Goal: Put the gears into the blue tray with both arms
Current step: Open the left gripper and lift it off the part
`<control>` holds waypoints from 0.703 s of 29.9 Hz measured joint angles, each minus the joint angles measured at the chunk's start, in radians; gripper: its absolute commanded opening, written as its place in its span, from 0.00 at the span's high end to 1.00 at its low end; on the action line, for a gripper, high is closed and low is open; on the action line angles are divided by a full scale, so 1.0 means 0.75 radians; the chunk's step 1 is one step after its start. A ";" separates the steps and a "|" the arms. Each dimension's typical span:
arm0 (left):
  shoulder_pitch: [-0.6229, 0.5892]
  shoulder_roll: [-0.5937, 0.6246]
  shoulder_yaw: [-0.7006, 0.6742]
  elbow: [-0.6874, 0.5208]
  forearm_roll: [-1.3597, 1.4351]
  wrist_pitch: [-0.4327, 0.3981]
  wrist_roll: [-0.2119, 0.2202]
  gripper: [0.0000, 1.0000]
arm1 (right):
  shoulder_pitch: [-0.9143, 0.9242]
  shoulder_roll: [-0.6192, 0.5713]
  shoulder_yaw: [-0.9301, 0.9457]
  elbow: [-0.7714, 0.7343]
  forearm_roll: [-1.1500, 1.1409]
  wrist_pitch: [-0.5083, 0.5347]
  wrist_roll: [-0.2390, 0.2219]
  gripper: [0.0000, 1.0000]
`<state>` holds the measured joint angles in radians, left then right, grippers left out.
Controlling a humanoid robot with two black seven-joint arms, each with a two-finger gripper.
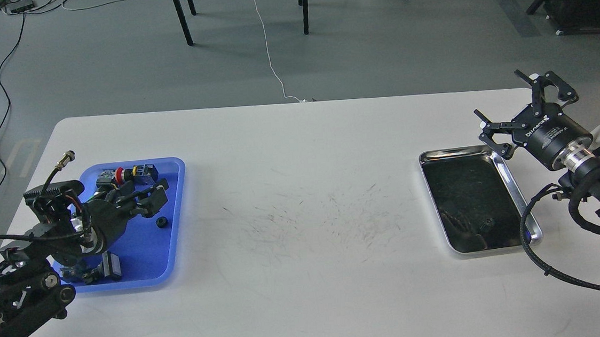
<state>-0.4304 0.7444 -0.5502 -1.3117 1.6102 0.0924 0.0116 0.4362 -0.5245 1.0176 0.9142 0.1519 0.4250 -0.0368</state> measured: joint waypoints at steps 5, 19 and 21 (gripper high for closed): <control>-0.059 0.006 -0.068 -0.170 -0.215 -0.007 0.028 0.03 | 0.001 -0.016 0.019 0.017 0.002 -0.001 0.000 0.03; -0.212 -0.366 -0.228 -0.213 -0.950 0.008 0.106 0.03 | -0.014 -0.122 0.095 0.116 0.012 -0.002 0.002 0.03; -0.200 -0.450 -0.300 -0.168 -0.994 0.020 0.106 0.03 | -0.019 -0.124 0.113 0.119 0.015 -0.002 0.002 0.03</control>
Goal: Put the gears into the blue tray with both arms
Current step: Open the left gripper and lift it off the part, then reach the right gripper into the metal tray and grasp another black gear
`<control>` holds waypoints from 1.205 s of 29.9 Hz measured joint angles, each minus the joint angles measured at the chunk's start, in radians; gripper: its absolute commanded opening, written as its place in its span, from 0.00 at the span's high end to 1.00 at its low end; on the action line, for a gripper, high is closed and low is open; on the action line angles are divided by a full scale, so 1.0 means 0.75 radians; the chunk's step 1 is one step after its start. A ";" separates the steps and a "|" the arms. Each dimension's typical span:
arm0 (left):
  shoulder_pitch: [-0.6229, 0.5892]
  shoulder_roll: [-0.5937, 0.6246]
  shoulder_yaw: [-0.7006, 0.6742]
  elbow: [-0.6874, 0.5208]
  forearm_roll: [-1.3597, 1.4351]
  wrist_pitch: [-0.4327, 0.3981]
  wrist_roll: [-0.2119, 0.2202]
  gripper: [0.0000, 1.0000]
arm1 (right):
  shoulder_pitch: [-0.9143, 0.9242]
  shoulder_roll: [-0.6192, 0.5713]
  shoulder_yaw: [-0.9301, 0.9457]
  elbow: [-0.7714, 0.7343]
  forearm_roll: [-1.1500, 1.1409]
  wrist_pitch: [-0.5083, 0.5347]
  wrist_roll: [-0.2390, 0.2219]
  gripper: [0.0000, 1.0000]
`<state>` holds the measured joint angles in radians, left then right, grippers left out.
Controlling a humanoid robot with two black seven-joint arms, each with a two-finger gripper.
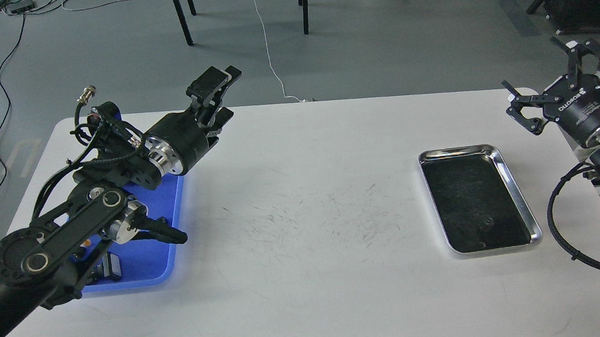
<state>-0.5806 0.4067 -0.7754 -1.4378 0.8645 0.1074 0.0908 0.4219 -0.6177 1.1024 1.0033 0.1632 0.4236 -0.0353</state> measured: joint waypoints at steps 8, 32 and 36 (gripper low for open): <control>0.045 -0.192 -0.309 0.204 -0.127 0.013 -0.021 0.03 | -0.070 -0.019 0.091 0.070 0.007 0.003 -0.005 0.02; 0.184 -0.229 -0.578 0.312 -0.311 0.005 -0.075 0.02 | 0.234 -0.443 -0.248 0.412 -0.615 -0.006 -0.047 0.02; 0.185 -0.229 -0.578 0.312 -0.309 0.008 -0.096 0.02 | 0.492 -0.450 -0.525 0.421 -0.994 -0.006 -0.072 0.02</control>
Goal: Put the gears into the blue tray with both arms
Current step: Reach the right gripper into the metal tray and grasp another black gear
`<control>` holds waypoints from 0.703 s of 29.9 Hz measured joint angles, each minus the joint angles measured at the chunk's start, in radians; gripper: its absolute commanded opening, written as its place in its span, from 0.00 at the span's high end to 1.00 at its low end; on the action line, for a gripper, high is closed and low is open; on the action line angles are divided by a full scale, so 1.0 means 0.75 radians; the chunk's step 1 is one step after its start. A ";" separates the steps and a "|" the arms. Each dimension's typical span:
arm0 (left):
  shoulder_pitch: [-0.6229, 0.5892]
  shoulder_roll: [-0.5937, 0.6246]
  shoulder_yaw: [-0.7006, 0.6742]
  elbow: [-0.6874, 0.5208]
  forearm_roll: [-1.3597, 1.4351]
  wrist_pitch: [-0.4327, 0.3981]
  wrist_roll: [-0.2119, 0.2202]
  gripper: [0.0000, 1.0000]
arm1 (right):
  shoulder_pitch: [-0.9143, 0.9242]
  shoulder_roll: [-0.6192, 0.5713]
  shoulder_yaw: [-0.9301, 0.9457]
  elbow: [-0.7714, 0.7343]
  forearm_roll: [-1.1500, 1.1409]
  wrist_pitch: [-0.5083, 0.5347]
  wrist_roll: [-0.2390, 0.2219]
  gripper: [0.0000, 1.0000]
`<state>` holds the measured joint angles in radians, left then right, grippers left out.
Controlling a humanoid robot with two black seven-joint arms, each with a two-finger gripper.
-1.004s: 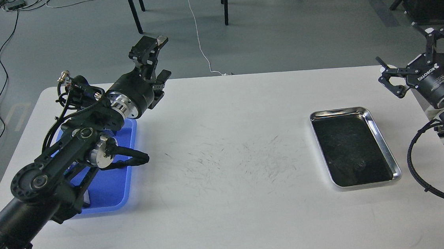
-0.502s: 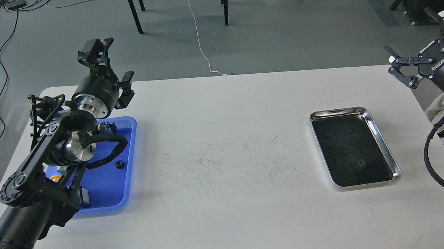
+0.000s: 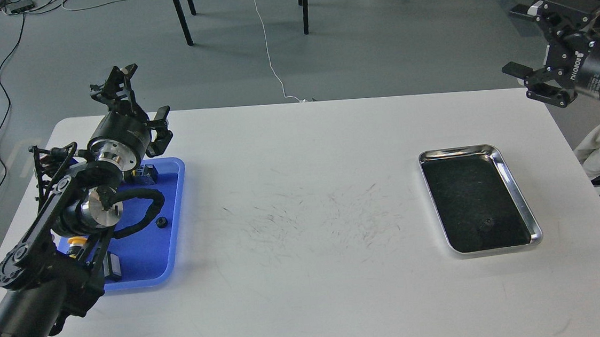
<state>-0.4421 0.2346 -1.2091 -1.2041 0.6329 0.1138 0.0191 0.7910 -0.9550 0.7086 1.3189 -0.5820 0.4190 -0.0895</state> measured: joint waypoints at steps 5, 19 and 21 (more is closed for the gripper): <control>-0.001 0.000 -0.002 0.000 0.003 0.002 -0.005 0.02 | 0.323 0.068 -0.514 0.068 -0.312 0.000 -0.013 0.02; 0.019 0.009 -0.023 -0.009 0.009 0.004 -0.007 0.02 | 0.663 0.174 -1.195 0.199 -0.574 0.085 -0.073 0.02; 0.024 0.010 -0.026 -0.010 0.010 0.004 -0.007 0.02 | 0.666 0.136 -1.232 0.218 -0.601 0.091 -0.074 0.02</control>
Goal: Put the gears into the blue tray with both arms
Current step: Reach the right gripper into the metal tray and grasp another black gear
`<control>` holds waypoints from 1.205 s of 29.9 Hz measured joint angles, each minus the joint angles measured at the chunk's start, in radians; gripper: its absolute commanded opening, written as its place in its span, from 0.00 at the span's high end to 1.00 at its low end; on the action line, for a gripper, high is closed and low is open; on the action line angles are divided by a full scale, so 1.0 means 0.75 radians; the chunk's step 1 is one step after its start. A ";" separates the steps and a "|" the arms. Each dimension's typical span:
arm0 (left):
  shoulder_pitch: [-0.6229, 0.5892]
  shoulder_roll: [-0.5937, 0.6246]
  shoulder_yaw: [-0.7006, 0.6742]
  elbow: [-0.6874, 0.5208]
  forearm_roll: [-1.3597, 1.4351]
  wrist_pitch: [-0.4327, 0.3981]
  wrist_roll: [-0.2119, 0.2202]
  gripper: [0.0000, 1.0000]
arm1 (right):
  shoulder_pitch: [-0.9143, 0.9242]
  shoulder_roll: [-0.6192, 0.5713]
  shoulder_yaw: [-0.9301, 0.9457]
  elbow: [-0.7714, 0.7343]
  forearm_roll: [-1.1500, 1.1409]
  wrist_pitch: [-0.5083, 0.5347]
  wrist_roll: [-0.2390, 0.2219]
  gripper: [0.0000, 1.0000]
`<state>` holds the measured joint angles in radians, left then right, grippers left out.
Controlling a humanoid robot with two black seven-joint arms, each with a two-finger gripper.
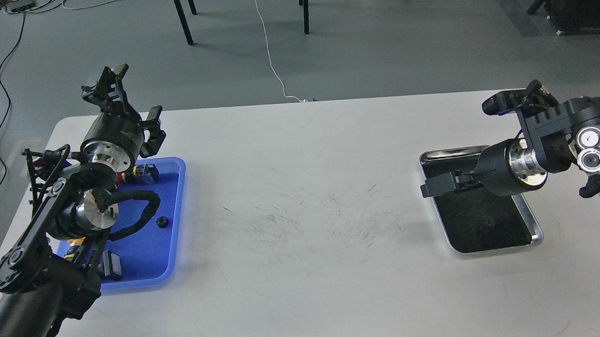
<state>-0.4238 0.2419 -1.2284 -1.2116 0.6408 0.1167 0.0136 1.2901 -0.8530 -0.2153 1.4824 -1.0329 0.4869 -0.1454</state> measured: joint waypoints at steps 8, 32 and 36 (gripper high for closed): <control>0.007 -0.002 -0.007 -0.001 0.002 0.000 0.000 0.02 | -0.090 -0.109 -0.062 -0.033 -0.224 -0.016 0.001 0.02; 0.007 -0.006 -0.007 0.000 0.003 0.000 0.001 0.02 | -0.253 0.037 -0.051 -0.210 -0.233 -0.129 0.018 0.15; 0.007 -0.007 -0.007 0.000 0.003 0.000 0.001 0.02 | -0.260 0.043 -0.055 -0.211 -0.233 -0.123 0.021 0.25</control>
<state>-0.4187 0.2370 -1.2334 -1.2118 0.6428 0.1166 0.0143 1.0948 -0.8206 -0.2564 1.3242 -1.2073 0.3944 -0.1298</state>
